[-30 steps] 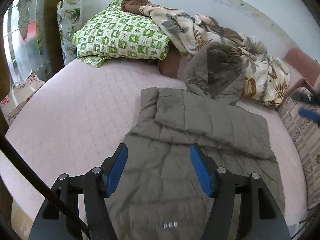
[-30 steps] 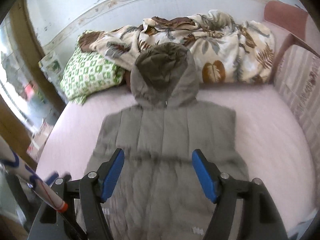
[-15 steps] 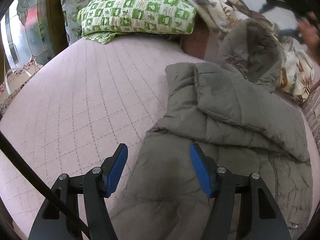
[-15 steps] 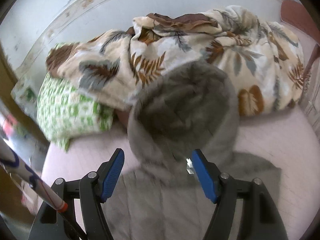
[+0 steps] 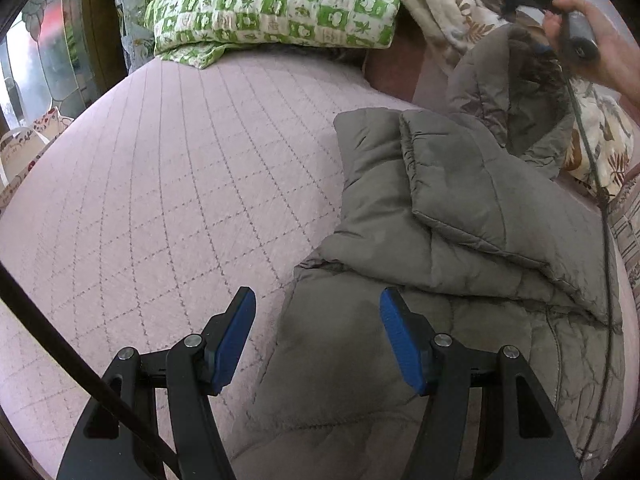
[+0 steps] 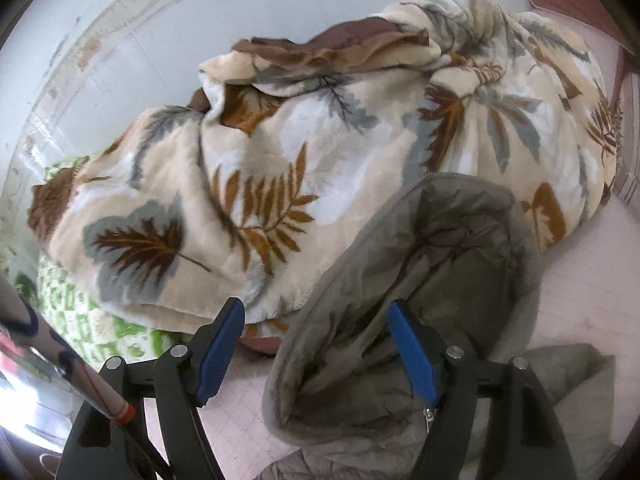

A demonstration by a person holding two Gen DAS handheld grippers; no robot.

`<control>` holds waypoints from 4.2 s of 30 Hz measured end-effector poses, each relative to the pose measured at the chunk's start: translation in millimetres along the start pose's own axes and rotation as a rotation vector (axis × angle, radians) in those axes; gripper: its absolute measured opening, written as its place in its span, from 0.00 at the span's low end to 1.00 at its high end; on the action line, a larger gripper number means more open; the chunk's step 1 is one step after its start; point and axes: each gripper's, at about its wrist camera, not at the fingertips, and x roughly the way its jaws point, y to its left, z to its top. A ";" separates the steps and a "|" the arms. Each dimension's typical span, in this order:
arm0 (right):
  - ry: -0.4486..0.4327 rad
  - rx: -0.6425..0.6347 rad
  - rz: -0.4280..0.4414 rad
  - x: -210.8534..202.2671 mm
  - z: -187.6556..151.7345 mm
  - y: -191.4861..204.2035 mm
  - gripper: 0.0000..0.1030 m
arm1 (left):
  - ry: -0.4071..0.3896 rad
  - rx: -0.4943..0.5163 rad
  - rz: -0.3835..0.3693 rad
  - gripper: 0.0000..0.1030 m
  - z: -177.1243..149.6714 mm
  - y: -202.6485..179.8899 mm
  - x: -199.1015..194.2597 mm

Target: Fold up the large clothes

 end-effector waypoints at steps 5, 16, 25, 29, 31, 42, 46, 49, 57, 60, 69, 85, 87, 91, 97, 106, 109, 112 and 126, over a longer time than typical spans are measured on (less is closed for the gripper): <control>0.057 -0.066 -0.030 1.4 -12.5 -2.9 0.11 | 0.015 -0.010 -0.010 0.62 1.7 1.8 0.1; 0.019 -0.291 0.078 -148.8 -98.5 9.7 0.07 | -0.014 -0.055 0.013 0.62 2.3 20.7 -16.7; 0.134 -0.301 0.154 -221.5 -242.2 -50.4 0.06 | -0.027 -0.092 0.016 0.62 1.0 36.8 -30.0; 0.234 -0.240 0.162 -204.5 -297.8 -81.4 0.06 | -0.031 -0.093 0.040 0.62 0.7 38.8 -30.7; 0.286 -0.180 0.145 -181.8 -318.9 -98.8 0.06 | -0.029 -0.090 0.044 0.62 0.2 38.7 -30.8; 0.369 -0.030 0.109 -92.3 -343.0 -136.7 0.10 | -0.033 -0.084 0.063 0.62 0.6 39.2 -34.0; 0.347 -0.157 0.088 -123.4 -348.9 -128.3 0.43 | -0.038 -0.078 0.068 0.62 1.1 37.9 -35.6; 0.317 -0.274 0.082 -166.4 -357.9 -126.0 0.54 | -0.041 -0.080 0.061 0.62 0.7 38.3 -37.8; 0.086 -0.289 0.036 -259.1 -299.3 -137.1 0.53 | -0.048 -0.081 0.051 0.62 -2.4 37.7 -45.0; 0.000 -0.261 -0.053 -246.2 -252.6 -129.1 0.41 | -0.046 -0.079 0.049 0.62 -2.0 37.5 -45.2; 0.220 -0.158 -0.093 -116.1 -245.6 -123.0 0.39 | -0.041 -0.079 0.039 0.62 0.1 38.8 -45.2; 0.167 -0.331 -0.034 -161.0 -287.6 -103.4 0.39 | -0.064 -0.041 0.055 0.62 -4.7 28.4 -51.0; 0.117 -0.322 -0.025 -175.1 -283.0 -106.3 0.39 | -0.059 -0.032 0.056 0.62 -5.6 26.1 -50.2; 0.116 -0.285 -0.072 -158.1 -280.8 -121.1 0.39 | -0.066 0.003 0.080 0.62 -9.9 16.8 -53.0; 0.202 -0.220 -0.052 -104.1 -289.2 -154.7 0.39 | -0.090 0.076 0.098 0.62 -24.5 -5.7 -67.7; 0.188 -0.260 0.144 -102.0 -294.4 -184.0 0.40 | -0.144 0.167 0.158 0.62 -11.8 -61.4 -83.3; 0.175 -0.236 0.222 -97.4 -296.1 -196.6 0.40 | -0.150 0.211 0.172 0.62 8.1 -92.4 -77.0; 0.156 -0.227 0.291 -95.8 -299.6 -206.5 0.40 | -0.166 0.239 0.165 0.62 31.2 -123.0 -63.8; 0.192 -0.031 0.447 -113.0 -254.8 -246.9 0.42 | -0.056 0.279 0.139 0.62 76.4 -188.5 11.6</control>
